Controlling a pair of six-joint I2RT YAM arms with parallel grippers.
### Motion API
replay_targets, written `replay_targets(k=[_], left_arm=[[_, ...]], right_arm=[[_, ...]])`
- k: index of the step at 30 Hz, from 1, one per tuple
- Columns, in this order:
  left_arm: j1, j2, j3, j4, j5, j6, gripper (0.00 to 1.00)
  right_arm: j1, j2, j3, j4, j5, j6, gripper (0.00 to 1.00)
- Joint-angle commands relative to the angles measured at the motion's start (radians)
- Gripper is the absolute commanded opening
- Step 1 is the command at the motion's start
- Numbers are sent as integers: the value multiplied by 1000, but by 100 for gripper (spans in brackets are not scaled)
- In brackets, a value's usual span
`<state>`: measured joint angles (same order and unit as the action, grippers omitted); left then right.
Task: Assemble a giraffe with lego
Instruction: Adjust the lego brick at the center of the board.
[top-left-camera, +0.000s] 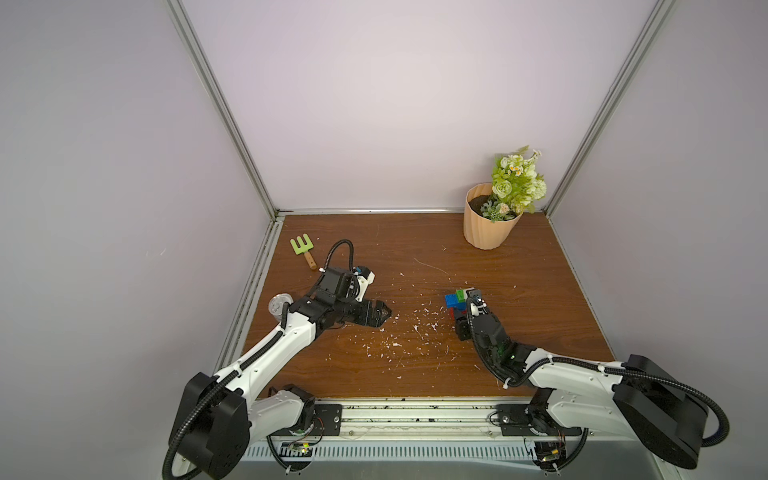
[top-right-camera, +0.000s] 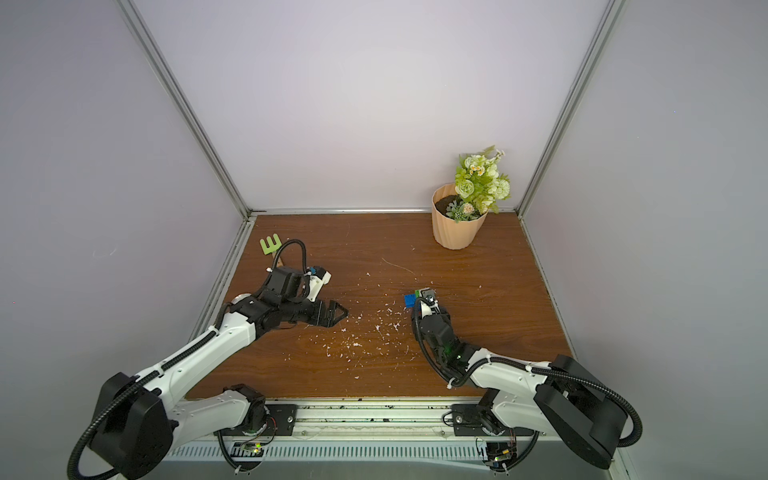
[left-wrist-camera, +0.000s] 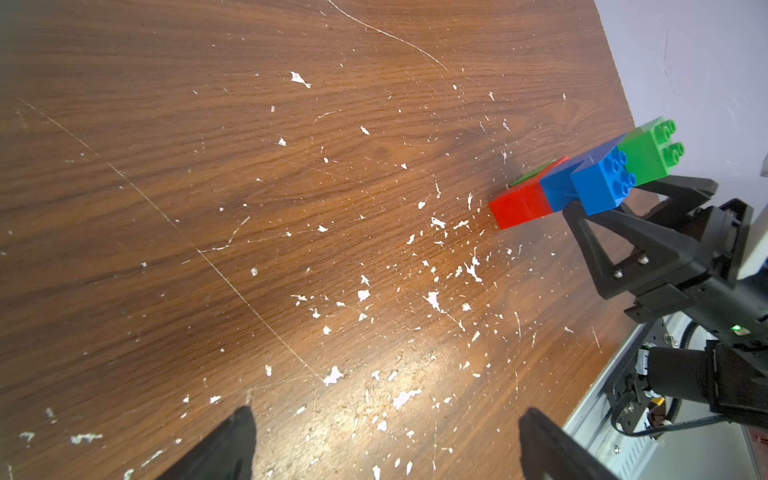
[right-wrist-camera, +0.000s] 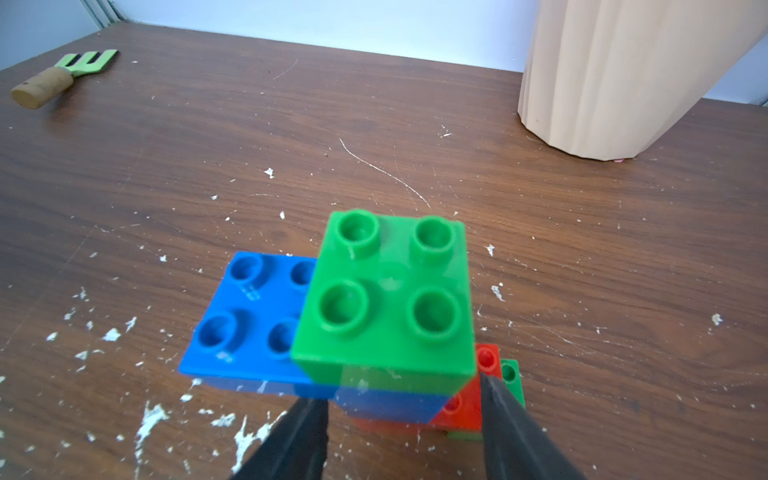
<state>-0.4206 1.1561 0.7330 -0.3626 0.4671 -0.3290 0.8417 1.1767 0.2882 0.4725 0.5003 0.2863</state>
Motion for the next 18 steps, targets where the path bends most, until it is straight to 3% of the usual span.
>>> replay_targets(k=[1, 7, 18], left_arm=[[-10, 9, 9, -16, -6, 2, 100], [-10, 10, 9, -18, -7, 3, 99], [-10, 13, 10, -18, -10, 3, 100]], right_arm=[[-8, 10, 36, 61, -13, -16, 60], [-12, 32, 42, 74, -16, -19, 55], [-17, 37, 48, 73, -8, -39, 35]])
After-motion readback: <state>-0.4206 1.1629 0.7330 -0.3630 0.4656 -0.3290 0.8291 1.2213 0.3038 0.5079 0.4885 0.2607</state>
